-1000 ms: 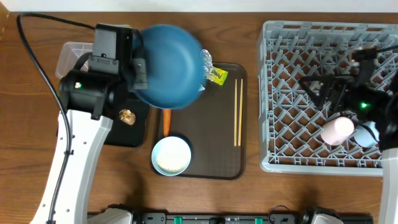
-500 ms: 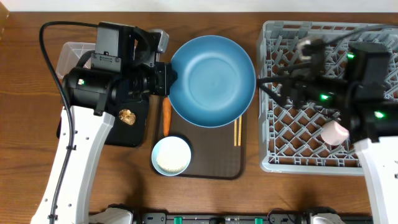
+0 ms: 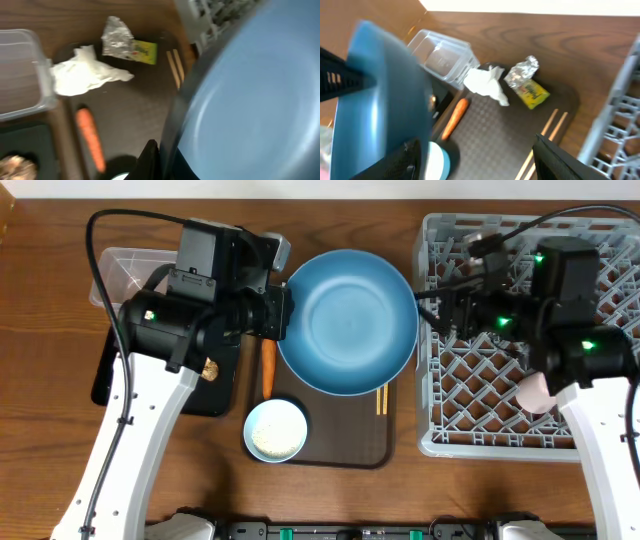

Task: Sort waste into correct bins and load items into the dishwasher rack
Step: 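Lift the blue plate upright and bring it toward the right gripper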

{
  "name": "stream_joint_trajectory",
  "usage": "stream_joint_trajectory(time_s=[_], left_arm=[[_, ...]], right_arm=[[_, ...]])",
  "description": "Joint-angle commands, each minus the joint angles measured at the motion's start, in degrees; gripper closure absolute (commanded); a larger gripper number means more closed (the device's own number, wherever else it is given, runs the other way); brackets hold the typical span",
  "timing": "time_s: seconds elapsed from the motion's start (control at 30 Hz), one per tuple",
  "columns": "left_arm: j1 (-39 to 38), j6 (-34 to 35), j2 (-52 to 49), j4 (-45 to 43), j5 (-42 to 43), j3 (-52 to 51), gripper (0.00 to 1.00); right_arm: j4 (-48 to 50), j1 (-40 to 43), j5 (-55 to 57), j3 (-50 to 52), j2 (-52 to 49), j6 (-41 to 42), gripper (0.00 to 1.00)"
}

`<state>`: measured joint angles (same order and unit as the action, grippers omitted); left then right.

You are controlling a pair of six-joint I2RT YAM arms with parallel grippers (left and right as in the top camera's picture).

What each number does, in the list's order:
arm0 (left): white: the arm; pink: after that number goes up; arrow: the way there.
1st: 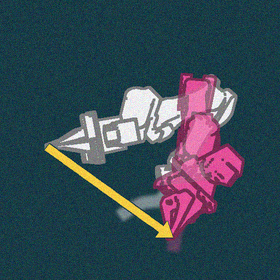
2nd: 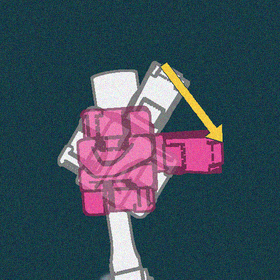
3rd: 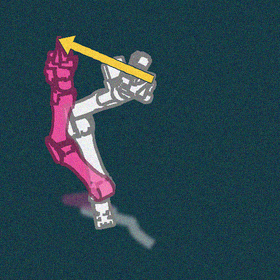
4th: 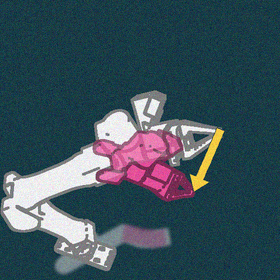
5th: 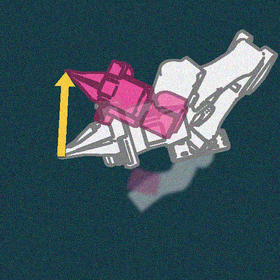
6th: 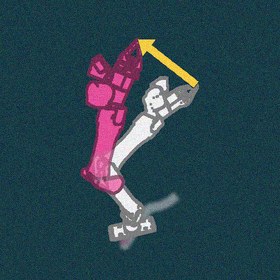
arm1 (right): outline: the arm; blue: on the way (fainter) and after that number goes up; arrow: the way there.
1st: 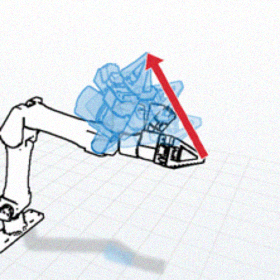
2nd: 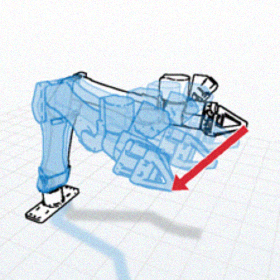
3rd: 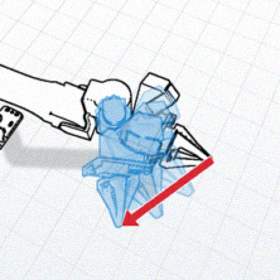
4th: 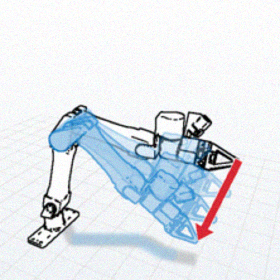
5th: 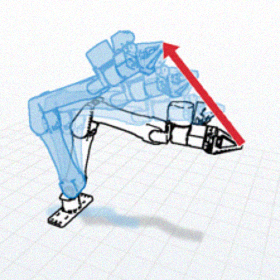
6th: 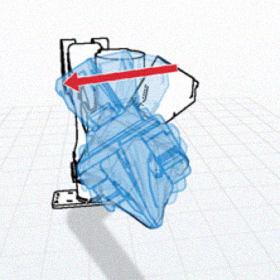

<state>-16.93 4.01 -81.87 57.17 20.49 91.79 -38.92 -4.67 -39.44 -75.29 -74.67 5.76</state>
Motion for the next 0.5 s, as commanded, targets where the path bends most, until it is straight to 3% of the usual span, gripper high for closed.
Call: stream_joint_trajectory(time_s=[0.0, 0.13, 0.3, 0.47], left_arm=[[-0.15, -0.52, 0.22, -0.02, -6.19, 0.33, 0.94], [-0.26, -0.55, 0.22, -0.39, -5.9, 0.33, 0.94], [-2.16, -0.57, 0.22, -1.64, -4.96, 0.33, 0.94], [-3.82, -0.57, 0.22, -2.19, -6.36, 0.33, 0.94]], right_arm=[[0.28, 2.43, -0.11, -0.79, 3.28, 1.11, 0.34], [0.13, 1.92, -4.94, -0.79, 3.91, 1.05, 0.34], [-0.92, -4.55, -4.22, -0.76, 1.2, 1.09, 0.37], [-1.18, -10.1, 3.96, -0.76, -2.67, 4.5, 0.54]])
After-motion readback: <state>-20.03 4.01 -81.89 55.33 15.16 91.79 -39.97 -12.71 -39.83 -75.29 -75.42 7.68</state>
